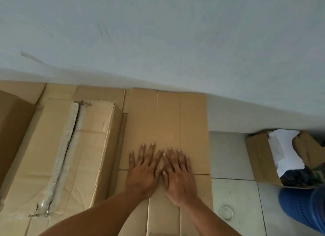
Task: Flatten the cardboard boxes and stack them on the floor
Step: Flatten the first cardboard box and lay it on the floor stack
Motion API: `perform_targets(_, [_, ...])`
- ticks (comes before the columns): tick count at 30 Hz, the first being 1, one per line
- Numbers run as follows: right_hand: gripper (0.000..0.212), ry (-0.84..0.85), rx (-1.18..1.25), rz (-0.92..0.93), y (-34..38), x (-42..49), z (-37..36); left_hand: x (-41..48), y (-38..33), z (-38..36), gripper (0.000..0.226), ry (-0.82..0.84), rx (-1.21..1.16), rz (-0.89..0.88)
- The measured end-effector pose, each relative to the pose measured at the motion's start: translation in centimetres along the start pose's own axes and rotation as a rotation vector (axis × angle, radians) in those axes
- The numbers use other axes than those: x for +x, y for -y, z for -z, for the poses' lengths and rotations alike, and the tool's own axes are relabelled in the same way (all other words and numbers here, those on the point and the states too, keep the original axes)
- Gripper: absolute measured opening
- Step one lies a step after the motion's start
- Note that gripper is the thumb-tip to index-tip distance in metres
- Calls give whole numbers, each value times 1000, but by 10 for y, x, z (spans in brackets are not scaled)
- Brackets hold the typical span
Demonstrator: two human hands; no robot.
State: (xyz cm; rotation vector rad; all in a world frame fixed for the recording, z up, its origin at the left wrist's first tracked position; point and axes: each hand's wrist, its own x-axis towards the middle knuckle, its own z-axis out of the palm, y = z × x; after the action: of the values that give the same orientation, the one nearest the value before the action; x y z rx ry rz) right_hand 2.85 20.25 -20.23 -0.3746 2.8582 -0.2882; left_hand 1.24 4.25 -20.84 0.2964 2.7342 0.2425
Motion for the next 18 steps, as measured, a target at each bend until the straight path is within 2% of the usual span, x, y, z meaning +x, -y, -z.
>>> perform_targets(7, [62,45,-24,-55,-2,5,-11,5,-6,-11,64,-45,25,41])
perform_targets(13, [63,-12,32,-93,-7,3,-7,5,-4,-8,68,-13,25,40])
perform_targets(15, [63,-51,43,-178,-22,1,-6,5,-2,-6,70,4,26,43])
perform_targets(18, [68,-73,67,-405,-52,-8,0,4,3,0,71,41,22,5])
